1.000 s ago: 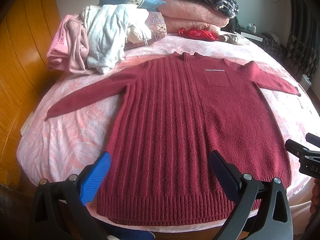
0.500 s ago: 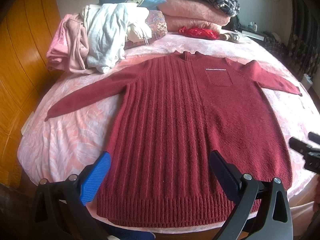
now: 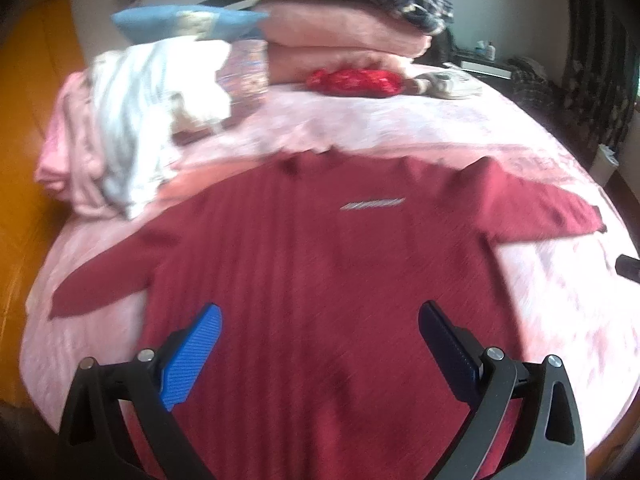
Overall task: Fold small clothes
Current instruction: 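Grasp the cuff of one dark red sweater sleeve with the right gripper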
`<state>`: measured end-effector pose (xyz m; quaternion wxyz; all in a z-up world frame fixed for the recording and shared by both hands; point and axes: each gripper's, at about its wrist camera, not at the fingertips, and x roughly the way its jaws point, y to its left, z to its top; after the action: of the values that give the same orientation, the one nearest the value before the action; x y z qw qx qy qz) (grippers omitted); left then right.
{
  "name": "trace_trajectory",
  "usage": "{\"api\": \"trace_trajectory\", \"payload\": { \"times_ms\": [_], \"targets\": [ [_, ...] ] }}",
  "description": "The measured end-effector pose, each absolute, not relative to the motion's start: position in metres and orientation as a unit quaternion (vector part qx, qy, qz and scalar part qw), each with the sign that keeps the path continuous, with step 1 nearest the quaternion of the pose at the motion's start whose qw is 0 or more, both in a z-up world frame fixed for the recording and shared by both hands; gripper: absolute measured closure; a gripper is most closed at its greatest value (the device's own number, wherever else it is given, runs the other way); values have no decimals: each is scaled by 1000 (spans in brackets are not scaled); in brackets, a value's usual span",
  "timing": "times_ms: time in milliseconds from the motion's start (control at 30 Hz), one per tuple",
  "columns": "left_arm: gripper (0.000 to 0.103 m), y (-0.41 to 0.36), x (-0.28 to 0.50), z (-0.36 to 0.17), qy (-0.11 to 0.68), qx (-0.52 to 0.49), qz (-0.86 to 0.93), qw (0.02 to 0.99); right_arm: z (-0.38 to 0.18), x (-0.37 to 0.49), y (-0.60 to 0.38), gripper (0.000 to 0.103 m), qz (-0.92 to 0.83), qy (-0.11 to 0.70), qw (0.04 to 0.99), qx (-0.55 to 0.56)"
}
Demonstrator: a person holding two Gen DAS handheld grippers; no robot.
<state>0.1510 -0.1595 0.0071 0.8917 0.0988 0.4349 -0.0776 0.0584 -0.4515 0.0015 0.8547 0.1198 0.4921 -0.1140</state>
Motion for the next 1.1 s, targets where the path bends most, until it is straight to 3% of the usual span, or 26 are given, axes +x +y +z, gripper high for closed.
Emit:
{"api": "trace_trajectory", "payload": {
  "times_ms": [400,833,900,967,1033,1067,1100],
  "targets": [
    [4,-336,242,-45,447,90,-132,880,-75,126,-651,3,-157,525,821,162],
    [4,-392,279,-83,448,104,-114,881,-140,156,-755,5,-156,546,781,258],
    [4,-396,283,-86,449,105,-109,881,-145,161,-751,9,-152,555,780,245],
    [4,-402,286,-88,451,104,-107,880,-146,165,-745,28,-145,562,781,229],
    [4,-410,287,-88,450,109,-106,880,-146,167,-741,34,-147,570,780,215],
    [4,-414,287,-88,449,112,-106,880,-144,169,-739,49,-148,571,781,206],
    [4,-417,287,-88,449,112,-106,880,-143,170,-738,57,-148,571,782,203]
  ]
}}
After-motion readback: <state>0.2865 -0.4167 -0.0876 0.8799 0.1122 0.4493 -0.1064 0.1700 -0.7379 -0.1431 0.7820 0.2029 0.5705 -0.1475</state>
